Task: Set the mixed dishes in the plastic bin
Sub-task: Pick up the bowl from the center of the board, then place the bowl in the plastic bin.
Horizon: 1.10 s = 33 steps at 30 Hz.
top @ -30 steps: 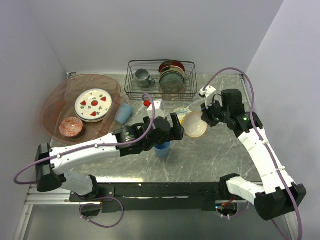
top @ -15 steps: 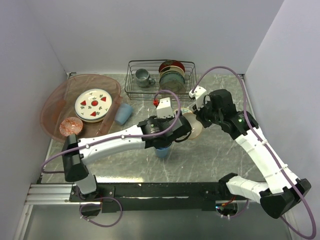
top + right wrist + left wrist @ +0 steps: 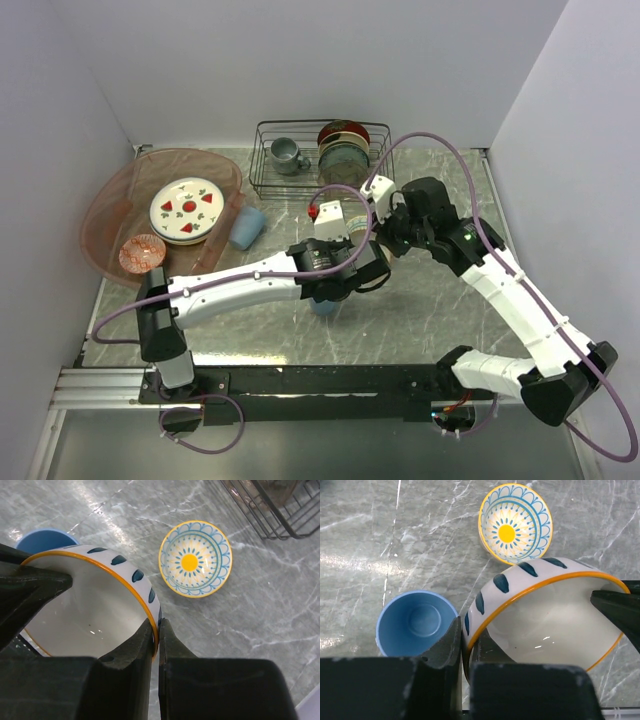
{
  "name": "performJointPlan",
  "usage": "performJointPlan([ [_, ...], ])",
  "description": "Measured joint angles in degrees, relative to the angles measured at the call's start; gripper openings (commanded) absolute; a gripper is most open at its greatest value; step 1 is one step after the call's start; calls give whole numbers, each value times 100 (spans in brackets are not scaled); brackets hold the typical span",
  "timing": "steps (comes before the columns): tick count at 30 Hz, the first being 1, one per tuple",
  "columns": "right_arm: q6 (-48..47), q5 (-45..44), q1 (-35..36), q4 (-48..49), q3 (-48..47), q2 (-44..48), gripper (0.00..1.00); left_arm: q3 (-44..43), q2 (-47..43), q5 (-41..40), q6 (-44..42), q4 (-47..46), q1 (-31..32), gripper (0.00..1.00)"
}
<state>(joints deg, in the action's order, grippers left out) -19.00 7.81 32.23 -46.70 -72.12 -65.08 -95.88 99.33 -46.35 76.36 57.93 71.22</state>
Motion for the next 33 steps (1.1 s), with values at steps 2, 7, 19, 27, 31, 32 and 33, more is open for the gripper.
performJointPlan([
  [2, -52, 125, 2, -13, 0, 0, 0, 55, -39, -24, 2, -9, 13, 1],
  [7, -96, 654, 4, 109, 0, 31, 23, 833, -671, 81, -212, -557, -28, 1],
  [19, -330, 2310, -402, 101, -28, 859, 99, 2634, -2684, 306, -1366, -1268, -1185, 1],
  [27, -286, 3554, -1720, 664, 922, 1163, 100, 3049, -3440, 603, -1950, -1340, -2186, 1],
  [31, -271, 3917, -2124, 850, 1414, 1084, 100, 3136, -3823, 802, -2343, -1440, -2951, 1],
  [32, -264, 4026, -2238, 927, 1526, 1071, 100, 3136, -3906, 841, -2455, -1473, -3156, 1],
  [33, -245, 4124, -2326, 1021, 1620, 1060, 100, 3136, -3985, 905, -2549, -1510, -3364, 1],
])
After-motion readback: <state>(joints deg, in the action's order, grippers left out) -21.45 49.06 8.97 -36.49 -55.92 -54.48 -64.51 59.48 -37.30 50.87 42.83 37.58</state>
